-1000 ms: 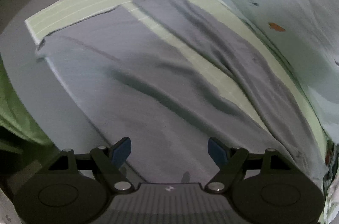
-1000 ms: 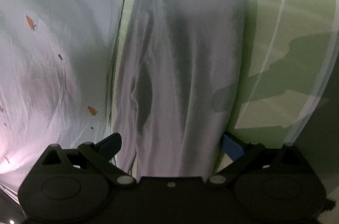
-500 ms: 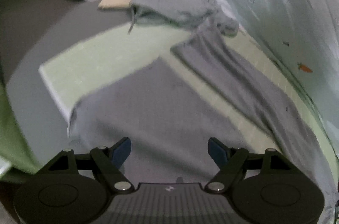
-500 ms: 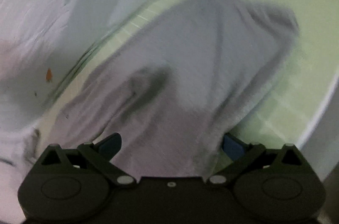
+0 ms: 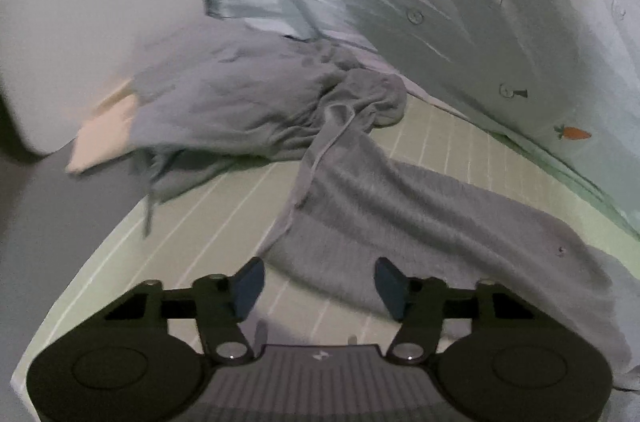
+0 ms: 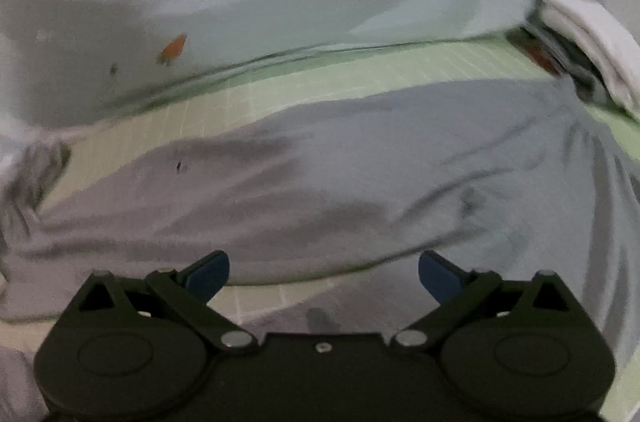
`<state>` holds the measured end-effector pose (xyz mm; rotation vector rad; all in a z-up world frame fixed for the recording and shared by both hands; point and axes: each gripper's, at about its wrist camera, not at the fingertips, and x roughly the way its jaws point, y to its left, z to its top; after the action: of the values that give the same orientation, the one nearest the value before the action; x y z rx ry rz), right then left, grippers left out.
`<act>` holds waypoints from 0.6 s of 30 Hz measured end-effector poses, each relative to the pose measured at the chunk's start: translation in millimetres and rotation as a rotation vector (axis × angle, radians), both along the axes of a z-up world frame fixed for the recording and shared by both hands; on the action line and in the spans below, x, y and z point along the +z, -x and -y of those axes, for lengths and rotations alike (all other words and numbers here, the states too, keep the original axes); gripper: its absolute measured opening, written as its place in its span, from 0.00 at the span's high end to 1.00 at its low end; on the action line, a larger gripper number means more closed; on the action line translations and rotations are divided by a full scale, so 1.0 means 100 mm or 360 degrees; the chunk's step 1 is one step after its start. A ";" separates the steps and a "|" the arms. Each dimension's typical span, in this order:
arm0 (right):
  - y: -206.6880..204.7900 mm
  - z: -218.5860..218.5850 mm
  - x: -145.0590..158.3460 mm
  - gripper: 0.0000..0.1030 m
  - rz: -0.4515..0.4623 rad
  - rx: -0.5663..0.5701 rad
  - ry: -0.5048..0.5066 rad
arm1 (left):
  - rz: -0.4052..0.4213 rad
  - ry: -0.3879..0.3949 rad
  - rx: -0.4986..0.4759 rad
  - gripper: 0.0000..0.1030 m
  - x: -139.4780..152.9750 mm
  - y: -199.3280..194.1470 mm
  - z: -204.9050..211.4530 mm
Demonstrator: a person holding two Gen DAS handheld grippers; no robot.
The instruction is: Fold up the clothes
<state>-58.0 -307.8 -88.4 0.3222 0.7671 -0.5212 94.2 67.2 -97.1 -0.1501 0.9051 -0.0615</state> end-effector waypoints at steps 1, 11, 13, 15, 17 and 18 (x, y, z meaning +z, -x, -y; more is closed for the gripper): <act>-0.10 -0.04 -0.03 0.01 -0.0028 0.0024 0.0023 | 0.0001 -0.0011 -0.0022 0.50 -0.02 -0.11 0.02; -0.85 -0.38 -0.37 0.07 -0.0217 0.0174 0.0038 | 0.0017 -0.0106 -0.0147 0.62 -0.31 -0.81 0.15; -0.92 -0.41 -0.40 0.07 -0.0239 0.0185 0.0059 | 0.0035 -0.0141 -0.0164 0.60 -0.34 -0.86 0.18; -0.96 -0.41 -0.42 0.07 -0.0261 0.0189 0.0067 | 0.0051 -0.0171 -0.0182 0.60 -0.36 -0.90 0.21; -0.99 -0.38 -0.45 0.07 -0.0280 0.0172 0.0049 | 0.0057 -0.0195 -0.0195 0.60 -0.39 -0.95 0.23; -0.99 -0.38 -0.47 0.07 -0.0287 0.0168 0.0042 | 0.0057 -0.0199 -0.0197 0.60 -0.40 -0.97 0.24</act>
<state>41.0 -269.9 -135.1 0.2103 0.9461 -0.4645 190.8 43.4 -137.3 0.0234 0.8792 -0.1217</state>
